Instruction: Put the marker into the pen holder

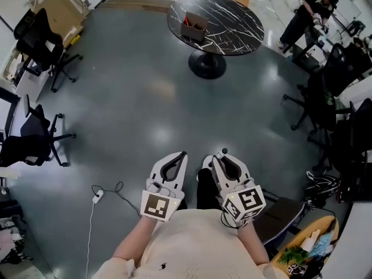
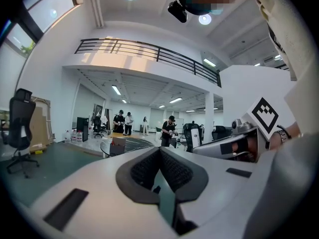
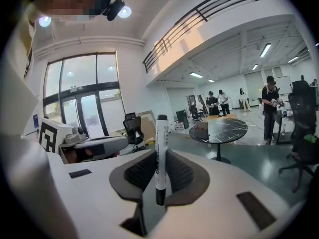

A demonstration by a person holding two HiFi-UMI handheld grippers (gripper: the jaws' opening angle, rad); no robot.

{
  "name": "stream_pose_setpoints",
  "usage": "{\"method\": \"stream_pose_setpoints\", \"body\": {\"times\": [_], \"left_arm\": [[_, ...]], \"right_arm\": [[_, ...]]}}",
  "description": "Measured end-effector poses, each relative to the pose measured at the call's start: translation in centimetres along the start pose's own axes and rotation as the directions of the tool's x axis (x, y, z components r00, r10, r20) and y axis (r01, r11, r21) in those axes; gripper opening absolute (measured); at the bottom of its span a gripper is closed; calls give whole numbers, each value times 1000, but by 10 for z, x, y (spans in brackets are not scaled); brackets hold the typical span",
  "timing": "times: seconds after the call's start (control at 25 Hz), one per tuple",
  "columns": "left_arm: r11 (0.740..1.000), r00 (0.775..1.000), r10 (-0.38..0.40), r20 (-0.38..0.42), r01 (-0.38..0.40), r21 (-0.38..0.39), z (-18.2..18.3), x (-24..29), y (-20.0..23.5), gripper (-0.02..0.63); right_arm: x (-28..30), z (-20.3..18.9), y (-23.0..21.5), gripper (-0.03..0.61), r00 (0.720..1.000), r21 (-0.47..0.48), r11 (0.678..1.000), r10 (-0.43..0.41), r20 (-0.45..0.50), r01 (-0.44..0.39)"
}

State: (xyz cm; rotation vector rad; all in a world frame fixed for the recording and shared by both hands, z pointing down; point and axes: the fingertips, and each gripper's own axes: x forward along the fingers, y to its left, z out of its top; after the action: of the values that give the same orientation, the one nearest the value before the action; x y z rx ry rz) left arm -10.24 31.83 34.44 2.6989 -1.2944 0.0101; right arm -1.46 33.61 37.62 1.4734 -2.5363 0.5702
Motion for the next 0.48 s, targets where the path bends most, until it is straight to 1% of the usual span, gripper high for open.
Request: {"method": "stream_pose_setpoints", "body": {"times": [0.08, 0.16, 0.28, 0.48], "left_arm": [[1000, 1000, 25, 5, -25, -2, 5, 31, 8, 8], [998, 998, 57, -7, -57, -12, 11, 64, 19, 8], [994, 994, 112, -11, -112, -7, 20, 114, 34, 8], [983, 983, 182, -14, -182, 22, 30, 167, 48, 8]], "right_arm": [[20, 15, -25, 77, 999, -2, 1000, 30, 14, -30], [41, 34, -51, 77, 998, -6, 998, 58, 24, -58], [67, 58, -94, 77, 995, -28, 995, 95, 17, -95], [98, 88, -155, 77, 992, -37, 991, 128, 8, -128]]}}
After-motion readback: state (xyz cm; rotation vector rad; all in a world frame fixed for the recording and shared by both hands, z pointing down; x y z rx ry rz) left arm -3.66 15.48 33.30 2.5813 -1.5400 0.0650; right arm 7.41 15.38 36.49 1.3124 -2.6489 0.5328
